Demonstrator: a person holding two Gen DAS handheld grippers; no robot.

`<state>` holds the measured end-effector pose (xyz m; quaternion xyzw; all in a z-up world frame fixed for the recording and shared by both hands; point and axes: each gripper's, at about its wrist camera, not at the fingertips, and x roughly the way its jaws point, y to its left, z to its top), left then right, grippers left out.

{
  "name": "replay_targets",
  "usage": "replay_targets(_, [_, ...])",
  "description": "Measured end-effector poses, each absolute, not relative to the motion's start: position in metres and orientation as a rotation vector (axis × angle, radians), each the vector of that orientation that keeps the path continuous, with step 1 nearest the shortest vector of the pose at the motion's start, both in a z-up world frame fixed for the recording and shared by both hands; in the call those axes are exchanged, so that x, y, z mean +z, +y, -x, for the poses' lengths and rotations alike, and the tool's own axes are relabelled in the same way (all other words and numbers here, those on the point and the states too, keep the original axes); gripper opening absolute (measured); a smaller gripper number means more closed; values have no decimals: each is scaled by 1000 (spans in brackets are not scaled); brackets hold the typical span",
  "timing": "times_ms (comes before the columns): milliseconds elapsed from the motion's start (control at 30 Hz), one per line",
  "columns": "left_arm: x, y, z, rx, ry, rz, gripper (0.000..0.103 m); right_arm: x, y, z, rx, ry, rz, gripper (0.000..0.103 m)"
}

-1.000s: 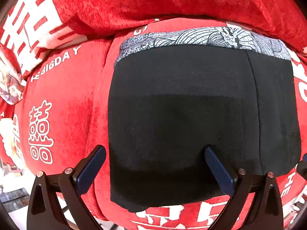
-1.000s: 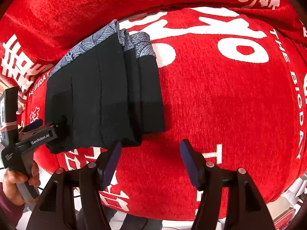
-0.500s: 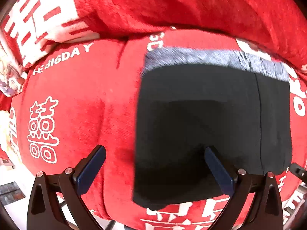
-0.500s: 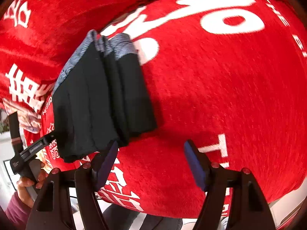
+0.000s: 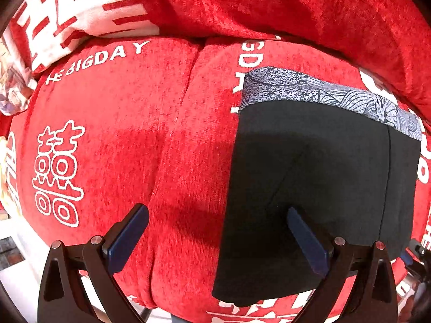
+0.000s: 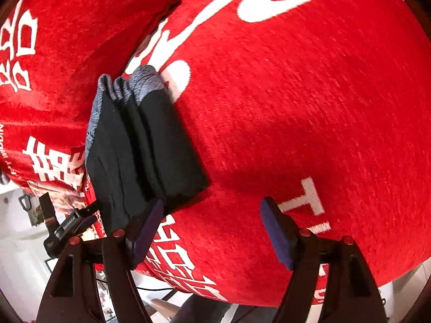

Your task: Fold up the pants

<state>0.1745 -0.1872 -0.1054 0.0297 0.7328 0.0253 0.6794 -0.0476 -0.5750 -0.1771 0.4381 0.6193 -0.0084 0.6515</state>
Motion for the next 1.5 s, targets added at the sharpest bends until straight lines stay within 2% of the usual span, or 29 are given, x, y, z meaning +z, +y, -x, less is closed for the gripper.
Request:
replay_targets(433, [-103,-155,-188,-57,1657,46,103,-175,-589,42,-9,1393,-976,80])
replay_targets(733, [-122,-168,-186,-127,1709,167,103,-170,-593,12,25,1397,-922,82])
replay_targets(1100, [-127,-192,-183,-205,1716,151,103,-179,-591,6,59,1392,-977,83])
replay_targets(1500, [-134,-172,-198,-336,1709,235,103,-182,-567,-39,304,1416,-866,83])
